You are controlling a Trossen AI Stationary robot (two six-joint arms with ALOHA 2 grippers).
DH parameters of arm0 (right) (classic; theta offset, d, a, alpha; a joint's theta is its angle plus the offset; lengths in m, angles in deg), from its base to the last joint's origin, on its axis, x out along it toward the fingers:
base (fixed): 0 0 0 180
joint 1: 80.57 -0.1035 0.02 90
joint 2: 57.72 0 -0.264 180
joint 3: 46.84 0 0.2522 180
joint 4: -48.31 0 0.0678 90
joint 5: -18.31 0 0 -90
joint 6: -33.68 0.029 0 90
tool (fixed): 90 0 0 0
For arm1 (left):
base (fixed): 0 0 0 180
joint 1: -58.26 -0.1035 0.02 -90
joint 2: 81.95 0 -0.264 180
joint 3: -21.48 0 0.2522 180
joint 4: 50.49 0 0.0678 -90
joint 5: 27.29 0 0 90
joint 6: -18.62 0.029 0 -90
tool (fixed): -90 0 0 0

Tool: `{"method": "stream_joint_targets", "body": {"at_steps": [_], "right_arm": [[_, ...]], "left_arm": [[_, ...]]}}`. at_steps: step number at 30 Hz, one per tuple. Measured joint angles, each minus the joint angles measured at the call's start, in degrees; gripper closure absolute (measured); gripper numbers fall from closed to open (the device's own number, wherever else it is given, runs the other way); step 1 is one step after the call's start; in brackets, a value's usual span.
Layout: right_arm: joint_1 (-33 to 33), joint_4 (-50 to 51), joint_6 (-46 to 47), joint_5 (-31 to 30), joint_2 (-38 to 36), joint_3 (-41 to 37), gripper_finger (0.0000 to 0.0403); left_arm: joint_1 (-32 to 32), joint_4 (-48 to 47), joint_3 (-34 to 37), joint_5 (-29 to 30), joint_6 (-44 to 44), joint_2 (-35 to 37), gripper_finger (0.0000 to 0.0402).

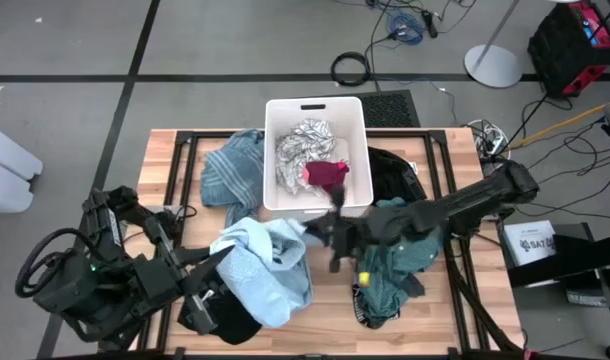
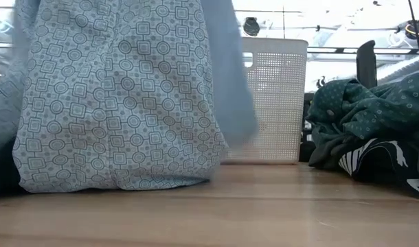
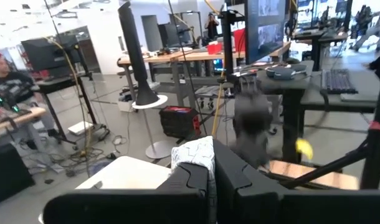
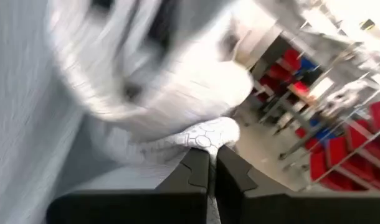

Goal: Sort clothes
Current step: Put the light blue shirt into the white bin

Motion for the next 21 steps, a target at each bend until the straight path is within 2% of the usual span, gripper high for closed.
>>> {"method": "stream_joint_targets", "body": {"at_steps": [7, 13, 21], "right_arm": [[-2.82, -0.02, -3.22, -0.89, -10.65, 2.58, 0.0402], [-8.0, -0.99, -10.2, -0.16, -14.2, 8.09, 0.0403], [-10.02, -1.84, -17.53, 9.49, -13.04, 19.0, 0.0403]], "left_arm": [[1.08, -0.13, 0.0, 0.02, -1.52, 0.0, 0.0395], [2.12, -0.14, 0.01, 0.02, -1.41, 0.0, 0.0395], [0.97, -0.01, 0.01, 0.02, 5.25, 0.2, 0.0395]]}}
